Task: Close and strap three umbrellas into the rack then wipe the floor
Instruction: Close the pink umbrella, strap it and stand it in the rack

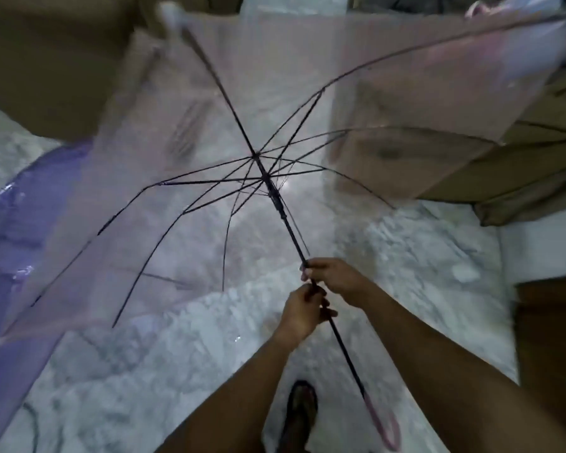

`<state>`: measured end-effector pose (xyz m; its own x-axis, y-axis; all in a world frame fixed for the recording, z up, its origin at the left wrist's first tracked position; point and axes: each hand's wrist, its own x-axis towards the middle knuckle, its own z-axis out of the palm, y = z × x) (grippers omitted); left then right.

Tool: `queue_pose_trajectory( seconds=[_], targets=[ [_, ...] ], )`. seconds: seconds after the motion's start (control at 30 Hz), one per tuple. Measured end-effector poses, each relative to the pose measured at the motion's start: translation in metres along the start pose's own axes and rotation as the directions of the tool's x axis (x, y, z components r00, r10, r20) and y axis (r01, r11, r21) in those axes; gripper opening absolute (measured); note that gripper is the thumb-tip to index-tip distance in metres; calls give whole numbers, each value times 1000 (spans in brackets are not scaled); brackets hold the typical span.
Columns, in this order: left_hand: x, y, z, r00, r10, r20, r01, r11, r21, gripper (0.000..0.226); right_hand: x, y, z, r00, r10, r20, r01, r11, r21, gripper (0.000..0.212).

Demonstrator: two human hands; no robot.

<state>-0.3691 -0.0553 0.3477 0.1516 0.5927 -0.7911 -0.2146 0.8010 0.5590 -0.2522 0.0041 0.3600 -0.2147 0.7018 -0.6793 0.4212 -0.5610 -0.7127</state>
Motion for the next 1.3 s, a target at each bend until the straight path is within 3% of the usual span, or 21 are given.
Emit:
queue_pose_trajectory(
  seconds=[0.23,0.43,0.57,0.7,0.8,0.93,1.1,1.23,1.3],
  targets=[
    [-139,83,83,966,34,257,-80,982,169,14,-147,-80,-69,985,-35,-171,49,996,74,19],
    [-215,120,111,938,142,317,-219,950,224,19,-229,-119,-72,923,-90,-375,180,960,214,17],
    [-249,129,114,906,184,382,-285,931,229,26,-274,-138,-60,856,-42,-516,233,921,312,21],
    [-282,142,102,872,71,484,-223,938,265,35,-320,-154,-31,729,16,-684,361,840,404,14],
    [-317,158,91,845,63,531,-342,828,445,36,-350,-168,1,607,89,-789,436,794,425,16],
    [-362,167,89,744,276,609,-649,518,558,36,-404,-185,44,443,168,-881,527,746,407,17],
    [-421,165,105,629,240,739,-762,379,525,34,-498,-180,68,306,302,-903,633,645,429,12],
    [-477,153,130,495,144,857,-842,324,431,32,-605,-158,69,139,379,-915,855,420,303,29],
    [-513,147,137,393,76,916,-905,211,371,39,-660,-141,70,79,416,-906,922,315,225,33]
  ],
)
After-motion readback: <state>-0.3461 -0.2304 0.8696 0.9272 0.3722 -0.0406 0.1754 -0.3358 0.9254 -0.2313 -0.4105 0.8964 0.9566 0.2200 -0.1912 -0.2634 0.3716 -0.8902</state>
